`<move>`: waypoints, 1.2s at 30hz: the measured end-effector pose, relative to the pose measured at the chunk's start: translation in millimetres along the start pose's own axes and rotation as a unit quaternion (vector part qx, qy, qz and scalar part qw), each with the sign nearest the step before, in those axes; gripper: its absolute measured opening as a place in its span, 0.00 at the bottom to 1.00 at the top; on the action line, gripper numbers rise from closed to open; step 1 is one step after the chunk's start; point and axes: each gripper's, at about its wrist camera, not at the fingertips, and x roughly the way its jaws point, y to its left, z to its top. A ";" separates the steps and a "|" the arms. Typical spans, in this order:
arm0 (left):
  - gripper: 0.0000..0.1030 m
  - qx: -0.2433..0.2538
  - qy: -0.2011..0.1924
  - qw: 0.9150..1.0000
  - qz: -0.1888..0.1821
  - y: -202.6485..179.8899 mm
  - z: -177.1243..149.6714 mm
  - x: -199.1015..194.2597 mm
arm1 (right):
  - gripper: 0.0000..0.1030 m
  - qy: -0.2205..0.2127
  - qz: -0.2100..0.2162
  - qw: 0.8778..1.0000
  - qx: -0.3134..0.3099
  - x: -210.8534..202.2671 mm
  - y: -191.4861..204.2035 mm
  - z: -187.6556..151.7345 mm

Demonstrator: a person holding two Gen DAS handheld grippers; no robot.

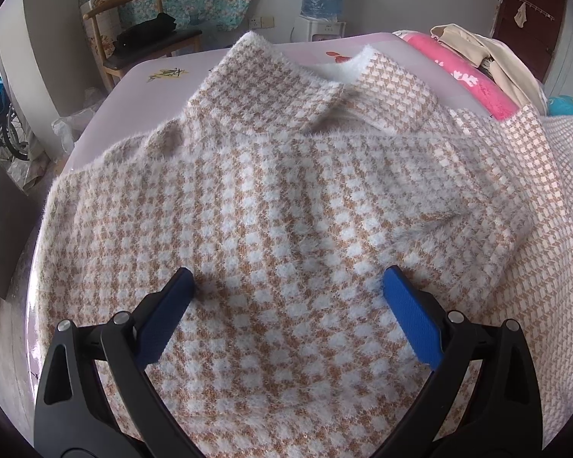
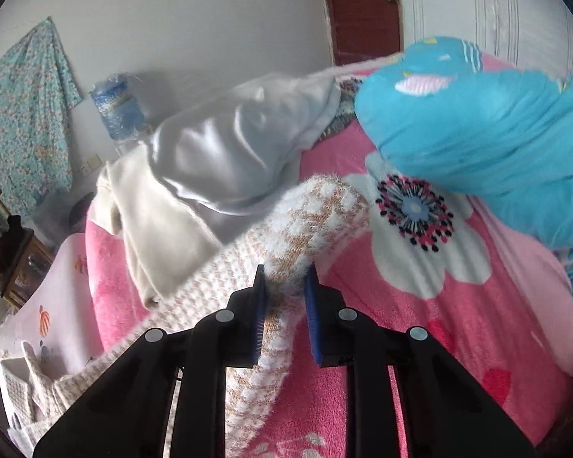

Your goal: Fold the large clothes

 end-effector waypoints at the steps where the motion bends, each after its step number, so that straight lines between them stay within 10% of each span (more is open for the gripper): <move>1: 0.93 -0.002 0.000 1.000 0.003 0.1 1.1 -1.1 | 0.18 -0.017 0.004 1.000 -0.017 -13.8 8.8 2.7; 13: 0.75 -0.018 -0.040 0.999 -0.023 28.8 -12.8 -71.3 | 0.19 -0.133 0.164 0.951 -0.226 -187.5 184.2 -43.7; 18: 0.71 -0.030 -0.045 0.998 -0.045 55.8 -30.7 -101.2 | 0.33 -0.029 0.348 0.895 -0.277 -206.9 245.4 -109.8; 20: 0.71 -0.030 -0.043 0.997 -0.052 64.9 -39.4 -109.2 | 0.60 0.045 0.422 0.858 -0.288 -199.0 262.0 -137.6; 23: 0.71 -0.034 -0.034 0.996 -0.075 76.3 -52.2 -116.0 | 0.61 0.137 0.470 0.824 -0.285 -176.8 269.9 -163.2; 32: 0.66 -0.074 -0.040 0.981 -0.173 81.5 -30.5 -103.5 | 0.61 0.200 0.375 0.887 -0.181 -87.3 184.2 -167.9; 36: 0.63 -0.087 -0.032 0.971 -0.221 58.6 10.7 -73.1 | 0.48 0.244 0.347 0.882 -0.208 -60.8 164.9 -209.2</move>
